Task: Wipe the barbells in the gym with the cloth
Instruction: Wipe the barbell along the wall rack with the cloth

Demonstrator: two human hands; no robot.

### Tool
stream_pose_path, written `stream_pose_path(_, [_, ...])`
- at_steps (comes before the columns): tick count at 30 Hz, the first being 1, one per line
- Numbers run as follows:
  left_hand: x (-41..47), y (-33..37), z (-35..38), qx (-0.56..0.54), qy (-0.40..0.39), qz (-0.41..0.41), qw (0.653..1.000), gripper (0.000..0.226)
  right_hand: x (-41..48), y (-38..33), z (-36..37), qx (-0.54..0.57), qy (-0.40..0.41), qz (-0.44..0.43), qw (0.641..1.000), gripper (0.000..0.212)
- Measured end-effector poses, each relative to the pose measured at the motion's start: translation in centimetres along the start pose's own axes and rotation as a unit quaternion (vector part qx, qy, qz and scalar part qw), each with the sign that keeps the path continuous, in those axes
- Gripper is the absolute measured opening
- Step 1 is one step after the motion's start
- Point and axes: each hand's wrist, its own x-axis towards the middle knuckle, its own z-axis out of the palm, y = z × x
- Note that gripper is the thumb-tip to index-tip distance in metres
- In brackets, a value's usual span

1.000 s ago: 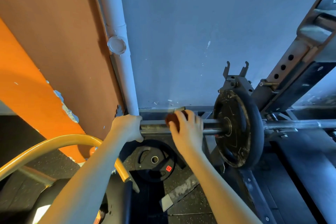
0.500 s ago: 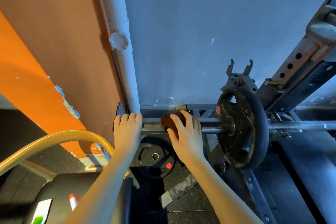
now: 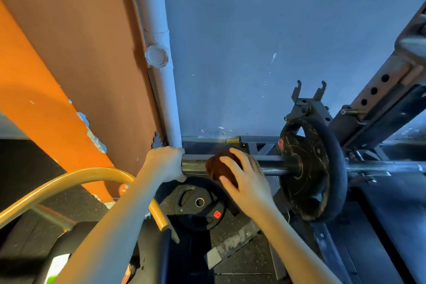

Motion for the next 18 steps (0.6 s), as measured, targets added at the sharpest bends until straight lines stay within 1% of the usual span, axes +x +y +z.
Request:
stream_pose_path(1, [0.3,0.0,0.2,-0.034,-0.004,-0.004,0.999,0.038,-0.3,1.3,-0.3,-0.012,-0.004,-0.008,1.0,0.053])
stream_pose_path(2, [0.3,-0.3,0.3,-0.046,0.003,-0.009,0.999,0.038,-0.9,2.6,-0.6,-0.024,0.001,0.007,1.0,0.053])
stream_pose_path(3, [0.3,-0.5,1.1,-0.083,0.011,-0.005,0.997,0.034,-1.0,3.5,-1.1,-0.031,0.004,0.033,0.999,0.051])
stream_pose_path(4, [0.4,-0.7,1.6,-0.095,0.017,0.001,0.995,0.028,-0.6,4.1,-1.5,-0.027,0.023,0.062,0.997,0.048])
stream_pose_path(5, [0.5,-0.9,2.1,-0.108,0.041,0.006,0.993,0.024,0.3,4.1,-1.8,-0.018,0.043,0.097,0.994,0.045])
stream_pose_path(6, [0.0,-0.9,1.8,-0.109,0.06,0.012,0.992,0.024,1.4,3.6,-1.6,-0.011,0.061,0.134,0.989,0.042])
stream_pose_path(7, [-0.5,-0.8,1.5,-0.08,0.096,0.01,0.992,0.028,2.3,2.3,-1.4,0.0,0.07,0.16,0.985,0.042])
stream_pose_path(8, [-1.0,-0.5,1.4,-0.054,0.149,0.014,0.987,0.033,3.0,1.0,-1.0,0.009,0.071,0.162,0.984,0.044])
stream_pose_path(9, [-1.5,-0.2,1.4,-0.026,0.194,0.033,0.98,0.036,3.3,-0.5,-0.6,0.017,0.059,0.141,0.988,0.047])
stream_pose_path(10, [-2.2,0.1,1.3,-0.022,0.212,0.045,0.976,0.04,3.1,-1.7,0.0,0.023,0.047,0.105,0.993,0.048])
stream_pose_path(11, [-2.7,0.3,1.4,-0.024,0.213,0.047,0.976,0.044,2.6,-2.2,0.6,0.018,0.029,0.063,0.997,0.048])
stream_pose_path(12, [-2.7,0.4,1.9,-0.022,0.24,0.039,0.97,0.049,1.9,-2.2,0.6,0.014,0.01,0.029,0.999,0.048])
stream_pose_path(13, [-2.7,0.5,2.2,-0.025,0.245,0.026,0.969,0.053,1.2,-1.7,0.1,0.013,-0.006,0.012,1.0,0.048])
stream_pose_path(14, [-2.8,0.7,2.7,-0.032,0.269,0.014,0.962,0.054,0.5,-0.8,-0.3,0.011,-0.015,0.005,1.0,0.048])
stream_pose_path(16, [-3.1,1.3,3.0,-0.04,0.285,0.01,0.958,0.052,0.0,1.6,-1.2,-0.005,-0.015,0.038,0.999,0.047])
stream_pose_path(17, [-3.3,1.4,2.7,-0.042,0.277,0.011,0.96,0.052,0.4,2.3,-1.9,-0.005,-0.007,0.08,0.997,0.045])
stream_pose_path(18, [-3.3,1.3,2.6,-0.041,0.272,0.014,0.961,0.053,1.2,2.7,-2.3,0.003,0.022,0.124,0.992,0.043])
